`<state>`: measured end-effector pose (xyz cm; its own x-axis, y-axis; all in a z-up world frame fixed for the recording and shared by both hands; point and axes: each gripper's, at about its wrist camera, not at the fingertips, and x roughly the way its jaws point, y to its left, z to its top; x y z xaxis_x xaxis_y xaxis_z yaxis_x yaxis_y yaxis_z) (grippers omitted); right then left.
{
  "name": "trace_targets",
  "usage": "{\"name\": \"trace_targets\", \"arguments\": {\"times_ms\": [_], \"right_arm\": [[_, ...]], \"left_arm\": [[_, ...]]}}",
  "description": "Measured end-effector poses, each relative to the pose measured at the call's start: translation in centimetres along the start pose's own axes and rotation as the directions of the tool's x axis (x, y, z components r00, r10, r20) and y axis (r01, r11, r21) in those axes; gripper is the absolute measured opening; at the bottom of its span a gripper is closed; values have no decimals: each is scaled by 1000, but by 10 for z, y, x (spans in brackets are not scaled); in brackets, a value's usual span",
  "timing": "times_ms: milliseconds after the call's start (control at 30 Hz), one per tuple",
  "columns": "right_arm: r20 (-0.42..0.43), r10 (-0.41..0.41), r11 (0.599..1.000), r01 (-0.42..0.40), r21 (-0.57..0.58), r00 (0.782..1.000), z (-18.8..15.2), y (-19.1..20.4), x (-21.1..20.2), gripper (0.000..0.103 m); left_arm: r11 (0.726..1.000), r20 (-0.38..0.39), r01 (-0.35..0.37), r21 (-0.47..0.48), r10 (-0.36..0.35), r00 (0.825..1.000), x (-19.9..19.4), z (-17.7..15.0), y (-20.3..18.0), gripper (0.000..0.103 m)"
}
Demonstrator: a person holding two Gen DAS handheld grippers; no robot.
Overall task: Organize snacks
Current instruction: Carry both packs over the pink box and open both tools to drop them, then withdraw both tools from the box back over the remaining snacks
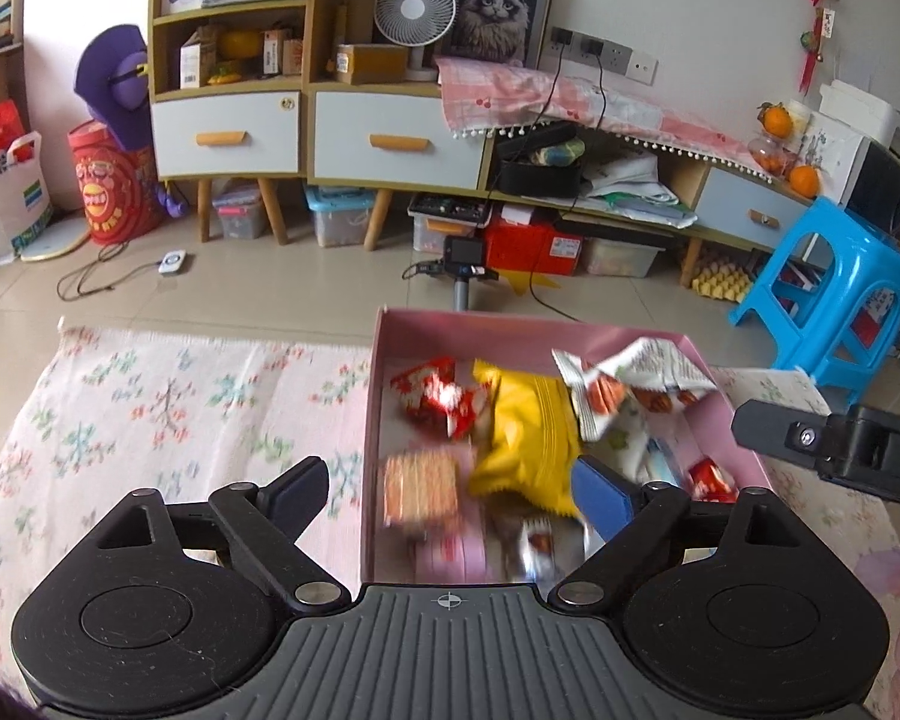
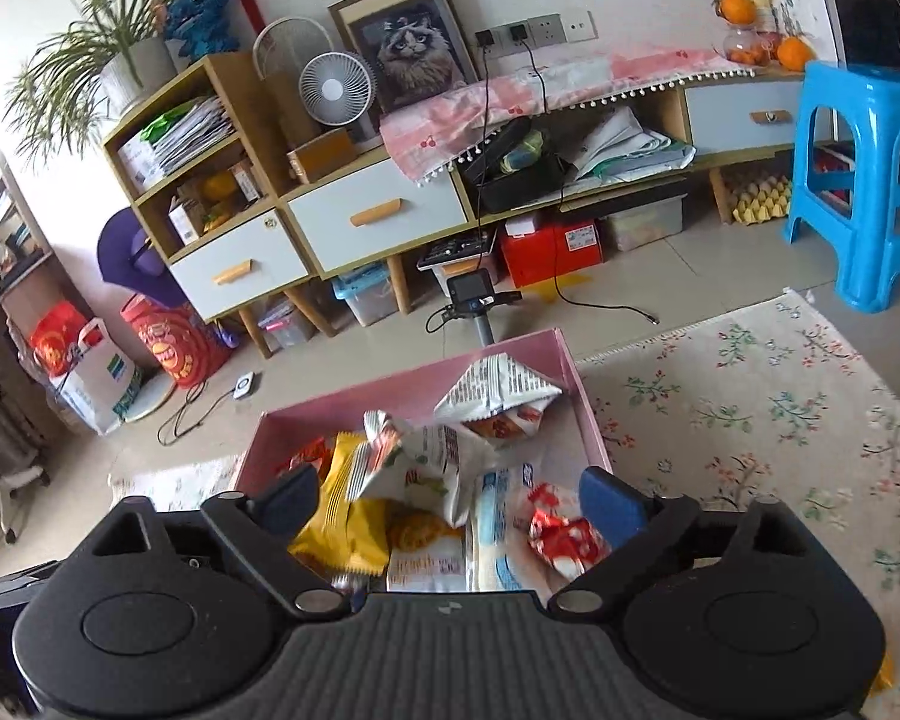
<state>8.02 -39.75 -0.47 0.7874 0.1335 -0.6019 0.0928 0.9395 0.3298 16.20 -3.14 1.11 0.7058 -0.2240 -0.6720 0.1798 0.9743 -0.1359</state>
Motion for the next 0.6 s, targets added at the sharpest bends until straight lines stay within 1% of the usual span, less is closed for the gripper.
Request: {"name": "trace_targets", "arguments": {"times_ms": [100, 300, 400, 600], "right_arm": [[-3, -3, 1000, 3, -26, 1000, -7, 3, -12, 90], [-20, -27, 993, 24, -113, 999, -24, 14, -27, 92], [-31, -28, 990, 23, -141, 999, -32, 17, -33, 93], [-35, -34, 984, 27, -174, 999, -50, 14, -43, 93]], "left_arm": [[1000, -5, -2, 3, 2, 1000, -12, -11, 4, 93], [999, -33, -16, 28, 17, 999, -30, -35, 11, 94], [1000, -54, -20, 22, 21, 998, -37, -49, 17, 95], [1000, -89, -1, -6, 0, 996, -44, -75, 28, 95]]}}
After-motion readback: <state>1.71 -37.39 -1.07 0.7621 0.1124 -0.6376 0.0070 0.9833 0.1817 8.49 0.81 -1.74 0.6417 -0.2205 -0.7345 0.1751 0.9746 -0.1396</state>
